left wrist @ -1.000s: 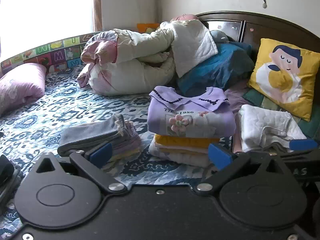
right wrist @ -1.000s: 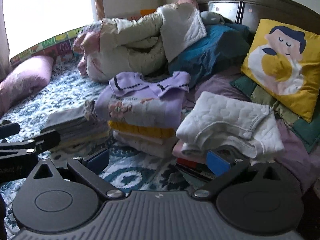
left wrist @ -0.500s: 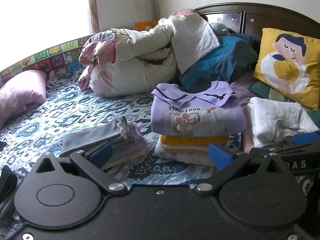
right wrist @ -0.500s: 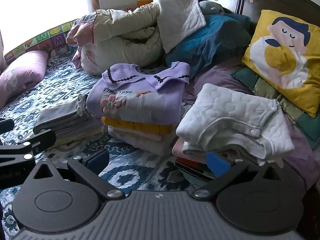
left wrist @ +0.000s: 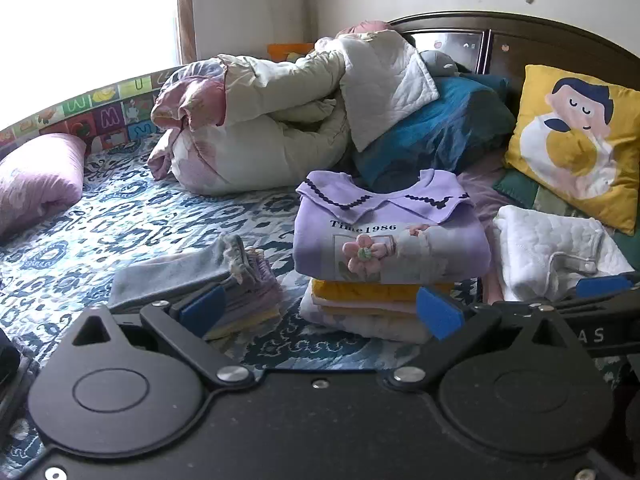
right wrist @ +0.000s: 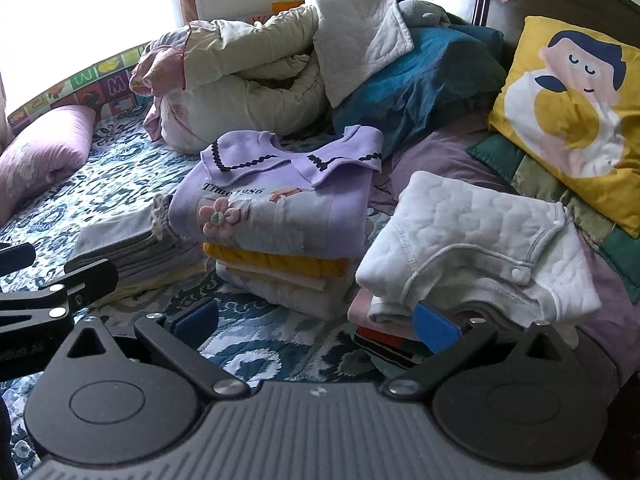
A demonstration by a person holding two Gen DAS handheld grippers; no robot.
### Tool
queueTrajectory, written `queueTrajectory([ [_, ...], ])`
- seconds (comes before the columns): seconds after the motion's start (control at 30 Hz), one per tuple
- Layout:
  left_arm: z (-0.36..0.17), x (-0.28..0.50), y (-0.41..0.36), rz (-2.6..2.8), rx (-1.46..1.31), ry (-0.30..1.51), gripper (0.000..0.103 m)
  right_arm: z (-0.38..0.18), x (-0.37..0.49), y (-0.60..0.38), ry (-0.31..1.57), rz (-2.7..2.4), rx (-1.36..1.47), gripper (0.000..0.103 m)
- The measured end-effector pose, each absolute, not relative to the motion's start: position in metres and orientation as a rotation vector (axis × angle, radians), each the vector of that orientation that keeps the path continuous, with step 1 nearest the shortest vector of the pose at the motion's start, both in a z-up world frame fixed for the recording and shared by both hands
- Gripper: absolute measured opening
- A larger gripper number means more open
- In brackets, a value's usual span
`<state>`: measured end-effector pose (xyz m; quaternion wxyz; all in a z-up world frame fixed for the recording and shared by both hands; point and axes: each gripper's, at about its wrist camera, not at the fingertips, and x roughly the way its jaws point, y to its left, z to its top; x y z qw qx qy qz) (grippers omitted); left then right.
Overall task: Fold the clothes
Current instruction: 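Open both grippers and pull them back from the stacked hoodie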
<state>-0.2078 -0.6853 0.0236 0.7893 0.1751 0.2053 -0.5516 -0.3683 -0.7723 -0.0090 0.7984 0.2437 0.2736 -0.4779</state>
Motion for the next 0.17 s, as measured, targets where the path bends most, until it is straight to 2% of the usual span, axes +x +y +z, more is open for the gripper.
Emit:
queueTrajectory([
  [0.17,0.0273,-0.2112,-0.6821,-1.197,0.357,0.421,0.103,-0.0077,-0.3702,-0.7724,0.580,-1.024,0.525,0.103],
])
